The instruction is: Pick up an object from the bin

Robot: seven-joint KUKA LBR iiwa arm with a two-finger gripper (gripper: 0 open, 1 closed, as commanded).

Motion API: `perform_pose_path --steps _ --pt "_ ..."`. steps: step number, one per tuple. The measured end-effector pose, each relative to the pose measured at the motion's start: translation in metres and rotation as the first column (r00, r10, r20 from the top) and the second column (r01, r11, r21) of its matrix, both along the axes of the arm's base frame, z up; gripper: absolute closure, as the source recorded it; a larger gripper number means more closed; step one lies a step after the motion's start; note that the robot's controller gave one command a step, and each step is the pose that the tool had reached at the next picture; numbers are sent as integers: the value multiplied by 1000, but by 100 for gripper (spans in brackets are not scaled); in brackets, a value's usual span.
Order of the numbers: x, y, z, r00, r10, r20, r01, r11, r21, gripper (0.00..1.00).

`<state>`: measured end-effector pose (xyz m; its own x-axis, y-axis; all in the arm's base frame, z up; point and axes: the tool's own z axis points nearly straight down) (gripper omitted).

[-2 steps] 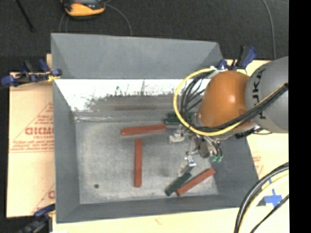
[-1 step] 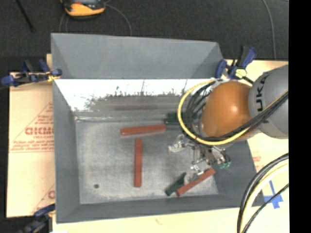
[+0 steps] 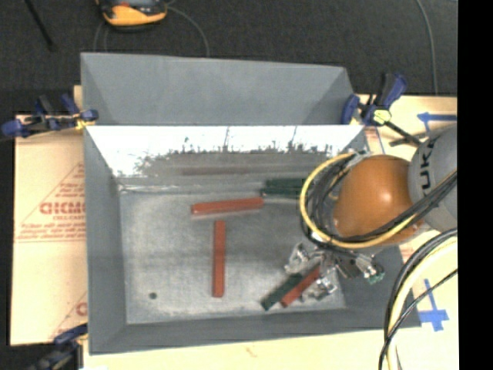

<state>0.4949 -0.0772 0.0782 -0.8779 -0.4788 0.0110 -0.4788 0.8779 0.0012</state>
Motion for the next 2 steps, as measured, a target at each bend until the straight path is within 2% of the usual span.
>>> perform_pose_path --steps 1,2 --pt "0 0 0 1000 0 0 0 1000 0 100" --pt "41 21 123 989 -148 14 148 989 4 100"
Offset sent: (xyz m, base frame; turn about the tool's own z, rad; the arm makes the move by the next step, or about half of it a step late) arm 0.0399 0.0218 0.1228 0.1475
